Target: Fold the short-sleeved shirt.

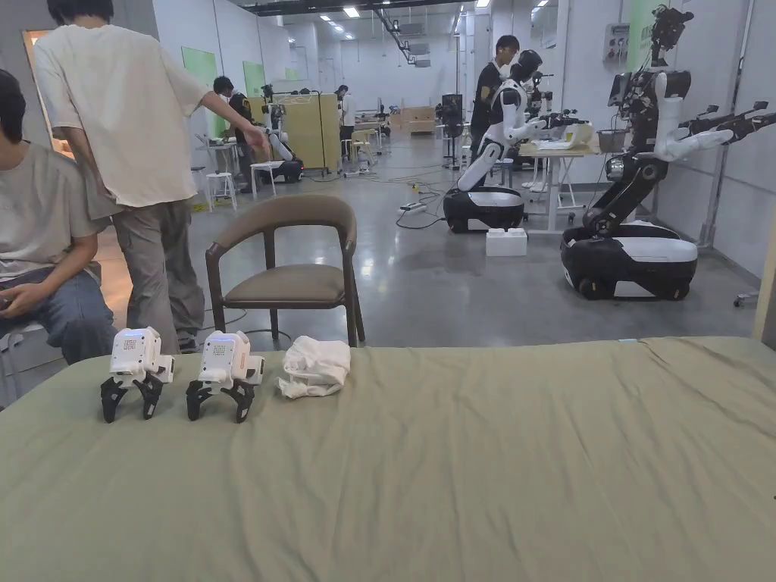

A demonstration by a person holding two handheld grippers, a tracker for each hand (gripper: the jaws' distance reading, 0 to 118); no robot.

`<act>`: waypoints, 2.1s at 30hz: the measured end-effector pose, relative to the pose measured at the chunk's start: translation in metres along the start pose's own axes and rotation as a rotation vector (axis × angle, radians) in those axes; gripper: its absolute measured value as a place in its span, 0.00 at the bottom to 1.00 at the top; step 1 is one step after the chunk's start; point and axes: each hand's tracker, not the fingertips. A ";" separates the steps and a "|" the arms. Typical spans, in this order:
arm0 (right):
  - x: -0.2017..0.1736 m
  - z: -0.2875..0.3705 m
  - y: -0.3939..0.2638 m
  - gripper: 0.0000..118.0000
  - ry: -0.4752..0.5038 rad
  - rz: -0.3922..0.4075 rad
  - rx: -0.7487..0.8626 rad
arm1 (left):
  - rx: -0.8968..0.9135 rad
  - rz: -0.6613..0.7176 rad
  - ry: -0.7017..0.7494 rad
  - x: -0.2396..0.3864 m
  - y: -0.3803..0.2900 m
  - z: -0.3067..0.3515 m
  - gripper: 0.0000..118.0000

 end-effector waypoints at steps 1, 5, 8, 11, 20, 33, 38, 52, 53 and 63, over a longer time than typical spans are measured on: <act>0.000 -0.001 0.001 1.00 0.015 -0.008 -0.037 | -0.001 0.000 -0.002 0.001 0.000 0.000 1.00; 0.008 -0.007 -0.001 1.00 -0.005 -0.092 -0.008 | -0.002 0.007 -0.012 0.002 0.000 0.000 1.00; 0.010 -0.011 -0.007 0.99 -0.096 -0.112 0.022 | -0.007 0.006 -0.018 0.003 -0.001 0.001 1.00; 0.016 -0.017 -0.005 0.99 -0.081 -0.199 -0.131 | -0.012 0.000 -0.016 0.005 -0.002 -0.001 1.00; 0.040 -0.023 -0.023 0.99 0.116 -0.085 0.044 | -0.017 0.011 -0.012 0.007 -0.004 0.002 1.00; 0.040 -0.031 -0.039 1.00 0.110 0.017 0.128 | -0.045 -0.017 0.002 0.007 -0.010 -0.009 1.00; 0.039 -0.046 -0.036 1.00 0.098 0.047 0.129 | -0.065 -0.026 0.004 0.009 -0.016 -0.026 1.00; 0.028 -0.073 -0.040 1.00 0.066 0.120 0.098 | -0.073 -0.042 0.001 0.014 -0.031 -0.051 1.00; 0.028 -0.073 -0.041 1.00 0.065 0.126 0.093 | -0.077 -0.038 0.002 0.014 -0.031 -0.052 1.00; 0.024 -0.072 -0.047 1.00 0.049 0.163 0.067 | -0.114 -0.034 0.030 0.013 -0.034 -0.051 1.00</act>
